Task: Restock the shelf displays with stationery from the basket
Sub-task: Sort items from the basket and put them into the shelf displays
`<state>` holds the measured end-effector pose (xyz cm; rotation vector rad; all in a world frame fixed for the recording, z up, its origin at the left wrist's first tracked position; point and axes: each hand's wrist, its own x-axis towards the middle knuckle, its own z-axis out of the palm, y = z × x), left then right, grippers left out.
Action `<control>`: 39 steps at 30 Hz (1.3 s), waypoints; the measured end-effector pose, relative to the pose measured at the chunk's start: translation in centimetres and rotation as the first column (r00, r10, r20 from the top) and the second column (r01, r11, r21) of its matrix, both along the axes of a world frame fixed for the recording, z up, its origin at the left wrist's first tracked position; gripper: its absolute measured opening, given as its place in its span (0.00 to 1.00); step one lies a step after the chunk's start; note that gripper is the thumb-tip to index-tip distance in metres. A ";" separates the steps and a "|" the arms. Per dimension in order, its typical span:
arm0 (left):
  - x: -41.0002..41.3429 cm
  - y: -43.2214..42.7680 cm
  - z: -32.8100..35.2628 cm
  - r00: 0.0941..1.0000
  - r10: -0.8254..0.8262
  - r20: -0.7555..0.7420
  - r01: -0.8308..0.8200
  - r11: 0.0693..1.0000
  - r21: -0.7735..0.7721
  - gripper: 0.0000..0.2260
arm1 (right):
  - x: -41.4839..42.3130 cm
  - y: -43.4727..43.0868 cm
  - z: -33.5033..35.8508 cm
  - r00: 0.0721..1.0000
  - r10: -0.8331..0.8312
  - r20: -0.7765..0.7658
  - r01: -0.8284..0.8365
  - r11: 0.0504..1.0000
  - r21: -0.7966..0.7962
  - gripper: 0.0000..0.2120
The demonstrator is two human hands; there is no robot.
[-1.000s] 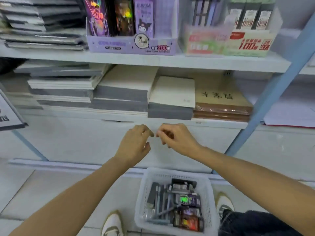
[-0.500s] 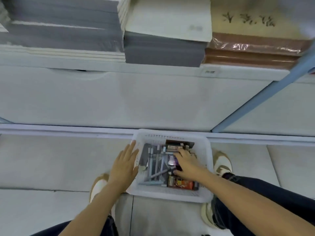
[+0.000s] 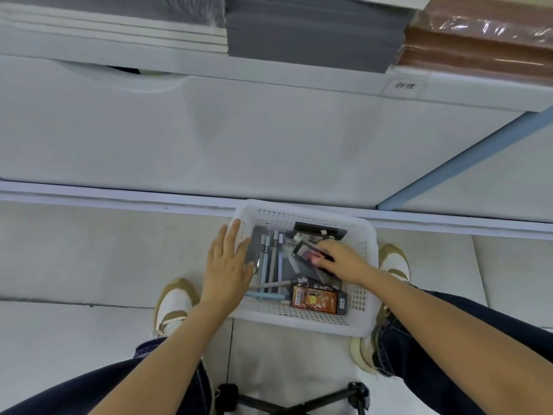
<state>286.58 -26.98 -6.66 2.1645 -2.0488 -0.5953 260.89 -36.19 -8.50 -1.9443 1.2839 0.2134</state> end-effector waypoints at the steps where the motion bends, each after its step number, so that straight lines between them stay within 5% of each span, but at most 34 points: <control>1: -0.3 -0.1 0.3 1.000 0.015 -0.007 -0.016 1.000 -0.023 0.21 | 0.1 -0.4 0.7 0.997 -0.043 0.057 0.043 0.999 -0.007 0.08; 4: -1.8 -0.6 1.1 0.996 0.004 -0.084 -0.017 0.987 -0.157 0.14 | 1.1 -1.2 3.0 0.974 -0.130 0.187 0.126 0.992 0.033 0.12; 6: -3.1 -1.2 1.9 0.936 0.051 -0.349 -0.094 0.990 -0.109 0.13 | 2.5 -0.8 3.9 0.952 -0.164 0.257 0.151 0.986 0.070 0.15; 7: -4.0 -1.5 2.6 0.806 0.165 -0.568 -0.165 0.985 0.051 0.14 | 3.4 -0.4 4.2 0.941 -0.172 0.291 0.154 0.985 0.083 0.15; 8: -4.8 -1.8 3.4 0.581 0.331 -0.744 -0.210 0.944 0.256 0.15 | 4.4 0.0 4.4 0.927 -0.183 0.327 0.153 0.982 0.114 0.14; 10: -6.0 -2.3 3.9 0.116 0.561 -0.820 -0.236 0.817 0.526 0.16 | 5.9 1.0 4.7 0.896 -0.193 0.399 0.121 0.973 0.198 0.12; 11: -6.1 -2.5 3.8 -0.013 0.588 -0.809 -0.265 0.778 0.569 0.15 | 6.5 1.4 4.8 0.889 -0.179 0.421 0.095 0.972 0.213 0.13; 13: -5.9 -2.6 3.6 -0.120 0.584 -0.803 -0.316 0.744 0.589 0.13 | 7.2 1.8 4.8 0.896 -0.146 0.419 0.055 0.974 0.220 0.15; 18: -4.0 -2.8 3.2 -0.168 0.557 -0.813 -0.419 0.707 0.570 0.12 | 6.8 0.8 4.7 0.914 -0.190 0.357 0.072 0.945 0.319 0.09; 21: -2.0 -3.1 2.9 -0.071 0.583 -0.809 -0.460 0.700 0.545 0.08 | 4.5 -0.4 3.5 0.955 -0.195 0.225 0.160 0.973 0.166 0.10; 25: -0.3 -2.5 2.4 0.035 0.665 -0.746 -0.387 0.698 0.603 0.10 | 2.1 0.4 0.6 0.998 0.029 -0.057 -0.028 0.999 0.017 0.25; 33: -0.1 -1.9 1.9 0.126 0.659 -0.742 -0.292 0.739 0.607 0.11 | 2.0 2.4 -1.8 0.988 0.045 -0.145 -0.071 0.981 -0.178 0.34; 39: -0.2 -1.8 1.8 0.153 0.649 -0.745 -0.285 0.751 0.596 0.11 | 3.9 2.5 -1.2 0.994 0.003 -0.110 -0.024 0.981 -0.193 0.24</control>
